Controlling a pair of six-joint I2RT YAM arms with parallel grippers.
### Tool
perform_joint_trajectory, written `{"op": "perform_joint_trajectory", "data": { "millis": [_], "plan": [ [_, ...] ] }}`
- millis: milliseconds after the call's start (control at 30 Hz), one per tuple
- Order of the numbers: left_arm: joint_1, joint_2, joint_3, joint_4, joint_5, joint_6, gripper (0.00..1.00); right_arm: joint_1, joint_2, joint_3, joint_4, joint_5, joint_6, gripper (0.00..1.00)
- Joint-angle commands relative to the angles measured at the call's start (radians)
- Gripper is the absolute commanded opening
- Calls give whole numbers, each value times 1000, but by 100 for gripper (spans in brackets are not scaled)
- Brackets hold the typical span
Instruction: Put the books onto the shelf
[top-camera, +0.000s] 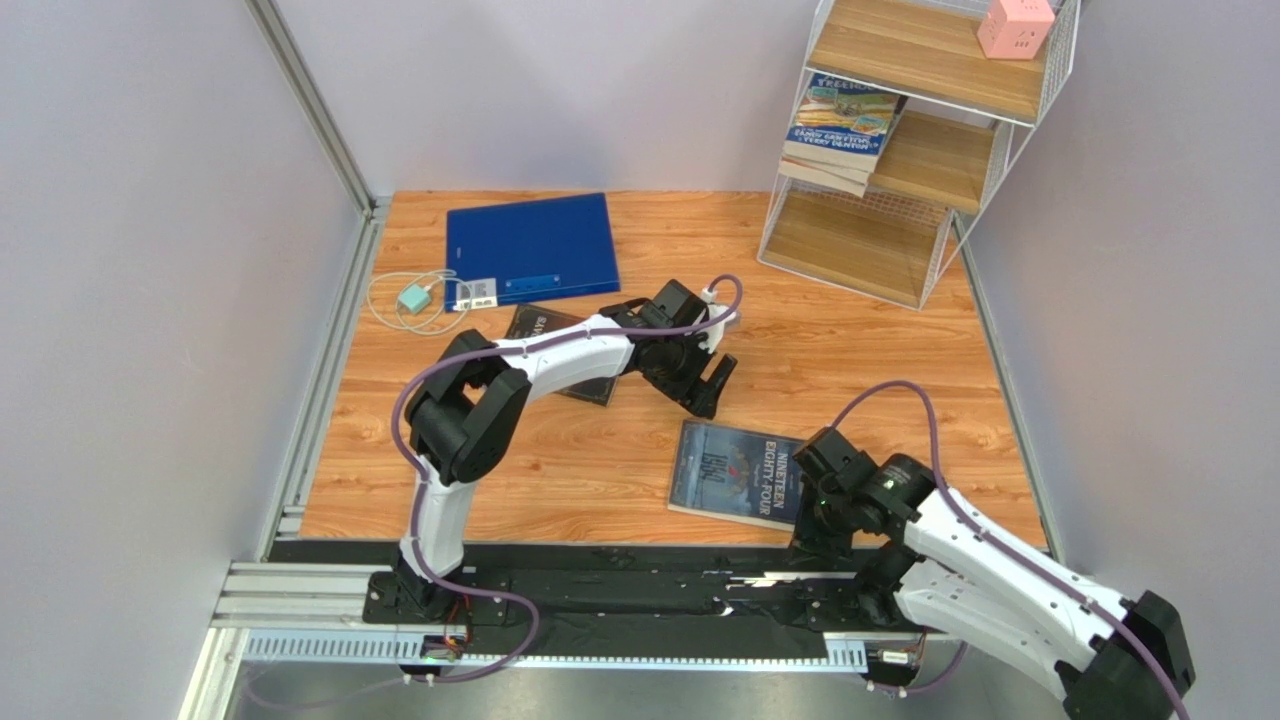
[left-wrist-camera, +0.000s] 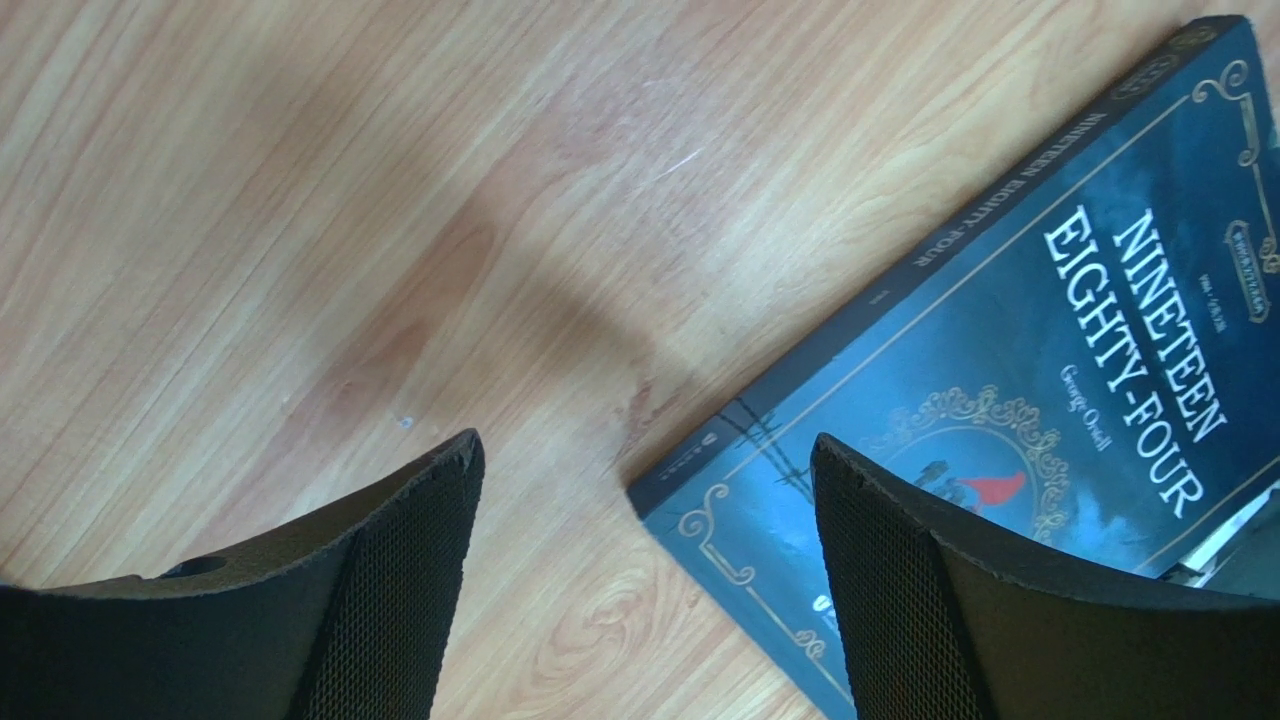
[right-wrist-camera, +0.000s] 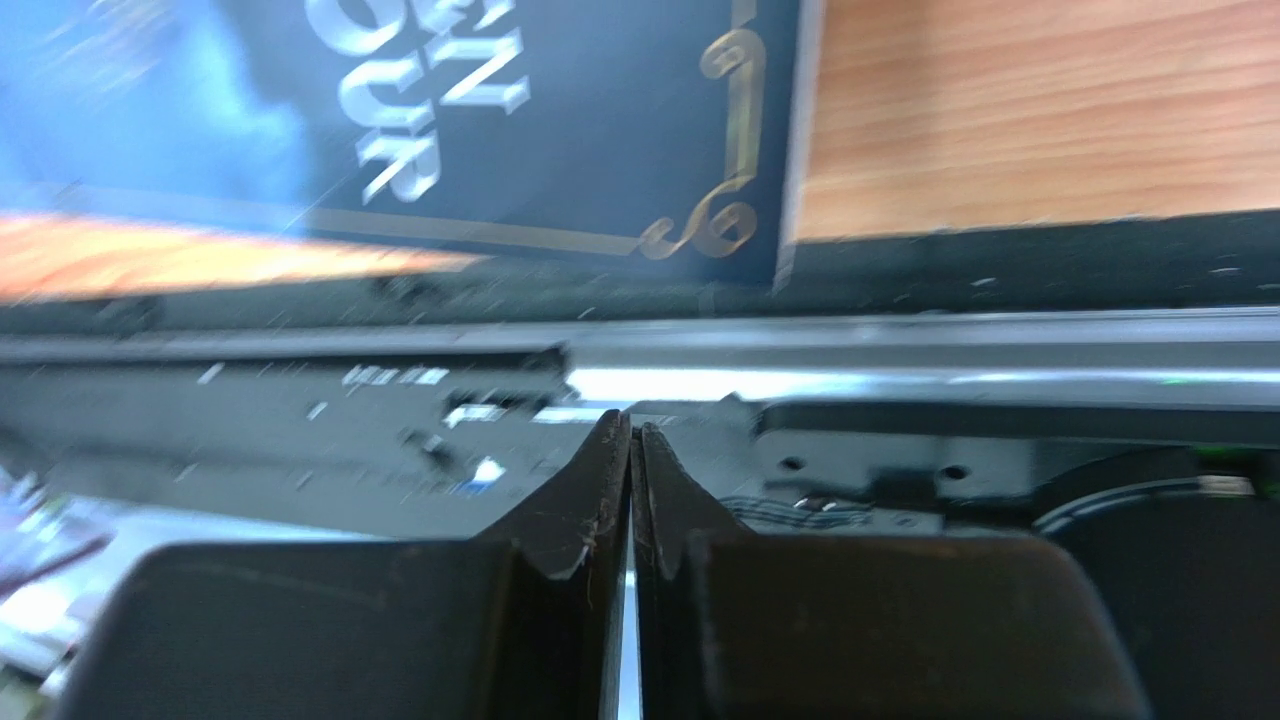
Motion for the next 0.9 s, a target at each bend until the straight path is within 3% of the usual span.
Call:
{"op": "perform_joint_trajectory", "data": {
  "millis": [0,133,467,867],
  "plan": [
    [-32,16,49,-29,14,17,85,5,130,32,65,107,-16,6],
    [-47,16,37,-35,6,7,85,5,287,84,114,198,-73,6],
    [-68,-13,-52,-61,0,-6,86,-51,485,245,218,308,-179,5],
    [-73,-168,-332,63,64,-109,86,-153,856,591,343,314,-358,4]
  ]
}}
